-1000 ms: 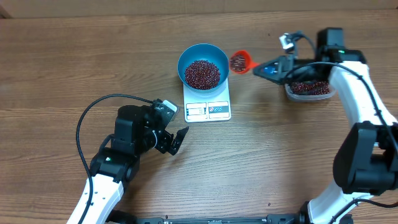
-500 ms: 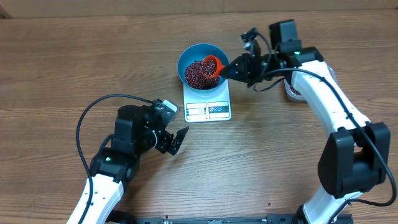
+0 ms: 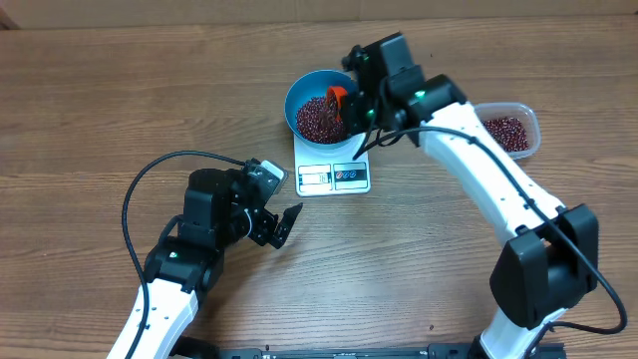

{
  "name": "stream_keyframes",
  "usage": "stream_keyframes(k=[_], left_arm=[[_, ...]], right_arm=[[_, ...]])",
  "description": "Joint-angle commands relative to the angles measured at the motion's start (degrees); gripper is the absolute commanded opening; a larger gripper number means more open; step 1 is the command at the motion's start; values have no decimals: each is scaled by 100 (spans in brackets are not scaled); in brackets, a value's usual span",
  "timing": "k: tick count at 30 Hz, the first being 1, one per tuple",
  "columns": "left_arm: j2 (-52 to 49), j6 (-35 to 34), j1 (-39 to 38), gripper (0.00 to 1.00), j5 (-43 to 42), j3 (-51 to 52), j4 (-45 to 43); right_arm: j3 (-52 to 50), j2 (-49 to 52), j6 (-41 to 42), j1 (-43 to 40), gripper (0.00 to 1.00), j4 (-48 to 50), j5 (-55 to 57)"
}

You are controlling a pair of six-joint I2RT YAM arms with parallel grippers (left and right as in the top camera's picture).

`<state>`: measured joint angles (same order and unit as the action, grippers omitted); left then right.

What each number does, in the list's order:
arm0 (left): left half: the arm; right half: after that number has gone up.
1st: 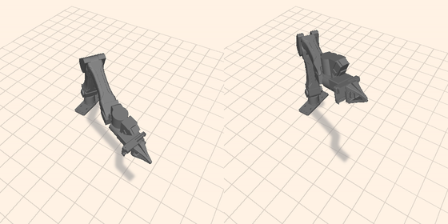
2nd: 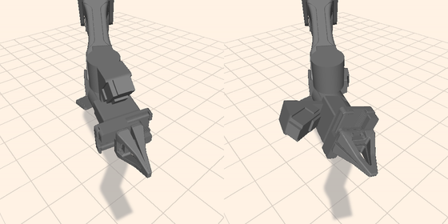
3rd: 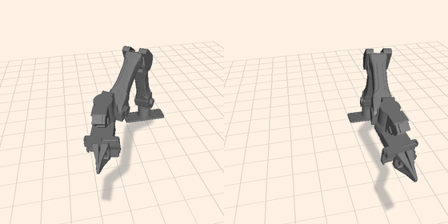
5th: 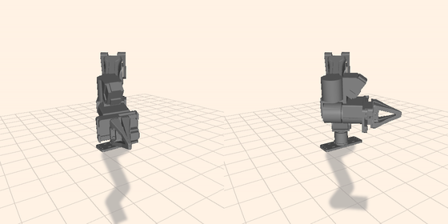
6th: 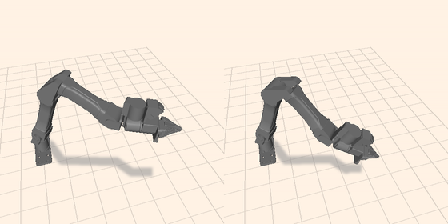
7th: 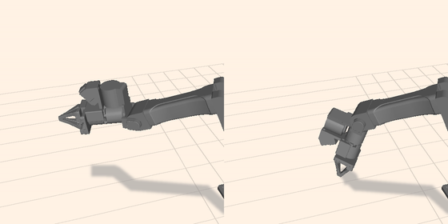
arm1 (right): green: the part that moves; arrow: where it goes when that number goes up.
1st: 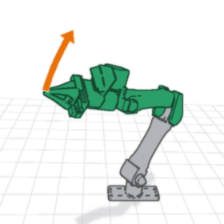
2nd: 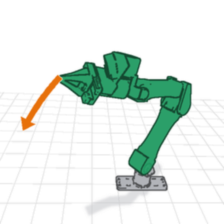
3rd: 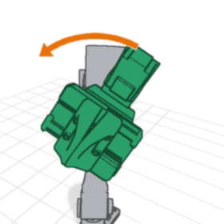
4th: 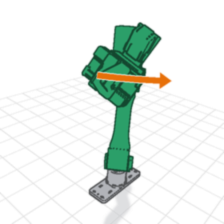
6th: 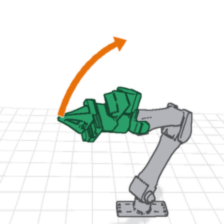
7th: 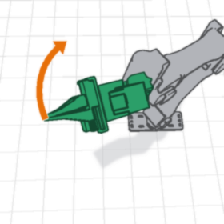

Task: Scoop item into bowl and weigh 150g on scale
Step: 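Tip the scoop with the right gripper to pour beans into the bowl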

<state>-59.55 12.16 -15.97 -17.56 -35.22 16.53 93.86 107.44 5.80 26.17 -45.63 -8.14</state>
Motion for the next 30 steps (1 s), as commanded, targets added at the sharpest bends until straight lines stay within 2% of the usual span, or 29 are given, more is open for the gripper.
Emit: stream_keyframes(k=[1,7,16,24,30], left_arm=[[-44,-61,20,99,15,-2,-4],[-44,-61,20,100,15,-2,-4],[-44,-61,20,99,15,-2,-4],[-44,-61,20,100,15,-2,-4],[-44,-61,20,99,15,-2,-4]], right_arm=[[190,-7,-481,160,4,37,1034],[190,-7,-901,503,4,66,1985],[190,-7,-1386,894,4,245,2765],[190,-15,-1464,914,4,221,2699],[190,-225,-1156,761,4,173,1856]])
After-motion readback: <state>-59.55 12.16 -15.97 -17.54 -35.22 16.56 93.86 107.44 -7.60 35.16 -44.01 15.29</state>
